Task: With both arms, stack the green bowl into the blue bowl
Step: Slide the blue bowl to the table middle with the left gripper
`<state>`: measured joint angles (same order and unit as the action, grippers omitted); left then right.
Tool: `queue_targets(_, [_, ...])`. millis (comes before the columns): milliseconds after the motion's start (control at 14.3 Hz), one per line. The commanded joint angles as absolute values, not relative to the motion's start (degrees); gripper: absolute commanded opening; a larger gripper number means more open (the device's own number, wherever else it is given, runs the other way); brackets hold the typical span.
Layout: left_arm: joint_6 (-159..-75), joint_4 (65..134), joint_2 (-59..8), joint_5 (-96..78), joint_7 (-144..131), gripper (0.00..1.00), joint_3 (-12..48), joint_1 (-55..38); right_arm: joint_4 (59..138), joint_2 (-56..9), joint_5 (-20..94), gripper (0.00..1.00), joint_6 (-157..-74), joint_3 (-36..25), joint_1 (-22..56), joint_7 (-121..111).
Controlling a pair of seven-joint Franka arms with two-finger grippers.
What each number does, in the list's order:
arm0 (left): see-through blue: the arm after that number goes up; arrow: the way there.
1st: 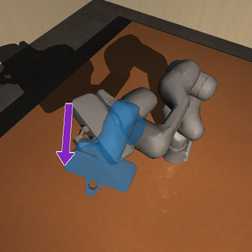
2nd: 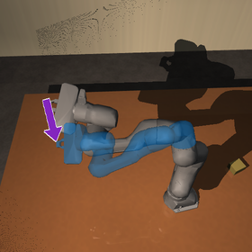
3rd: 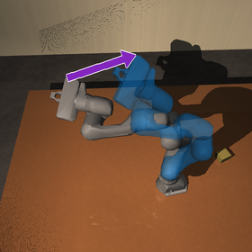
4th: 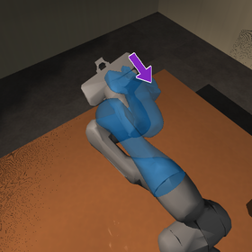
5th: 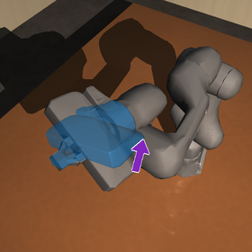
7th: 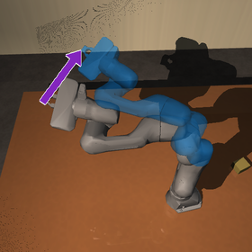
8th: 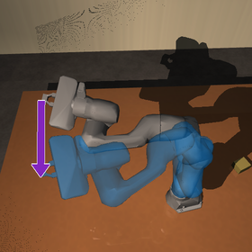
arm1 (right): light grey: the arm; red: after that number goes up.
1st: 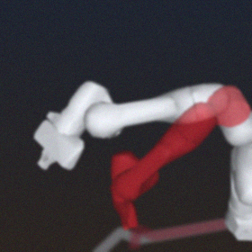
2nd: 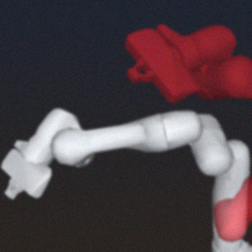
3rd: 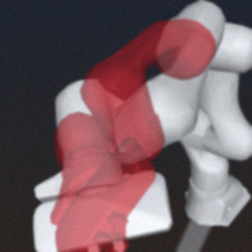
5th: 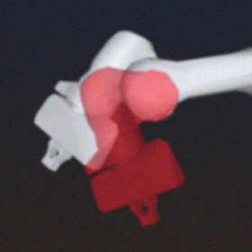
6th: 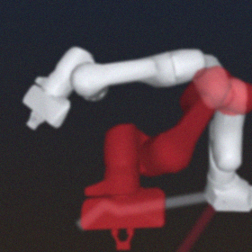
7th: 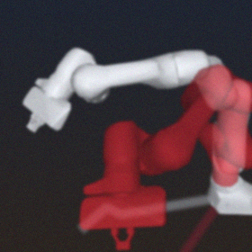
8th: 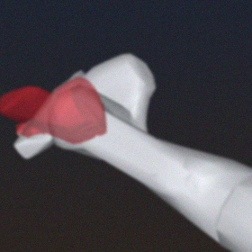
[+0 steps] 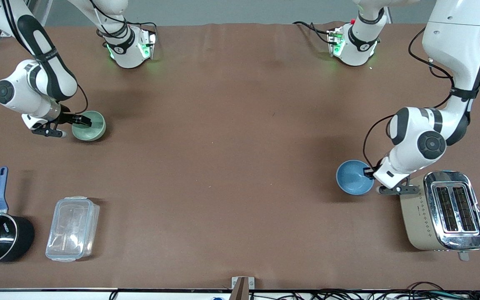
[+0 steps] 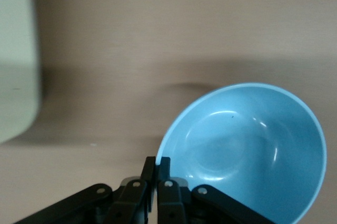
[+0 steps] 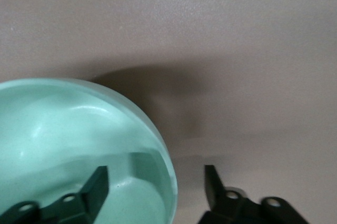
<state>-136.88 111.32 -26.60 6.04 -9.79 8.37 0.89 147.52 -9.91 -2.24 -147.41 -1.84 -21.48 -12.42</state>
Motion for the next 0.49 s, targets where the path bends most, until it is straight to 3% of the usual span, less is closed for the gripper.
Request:
queue_targets(0, [-134.3, 109.79, -25.48, 6.5, -17.46, 0.0, 13.96, 0.09, 148.36, -7.3, -2.64, 0.02, -147.22, -1.06, -22.32, -12.3])
queue_targets(210, [-133.86, 106.36, -25.75, 6.5, -28.35, 0.0, 19.41, -2.71, 148.1, -5.89, -2.64, 0.0, -146.61, -1.05, -21.89, -12.13])
queue_targets(420, [-133.86, 101.88, -28.73, 6.5, -36.88, 0.0, 20.57, -10.69, 146.17, -2.65, -2.64, 0.0, -140.48, -0.79, -21.71, -12.13])
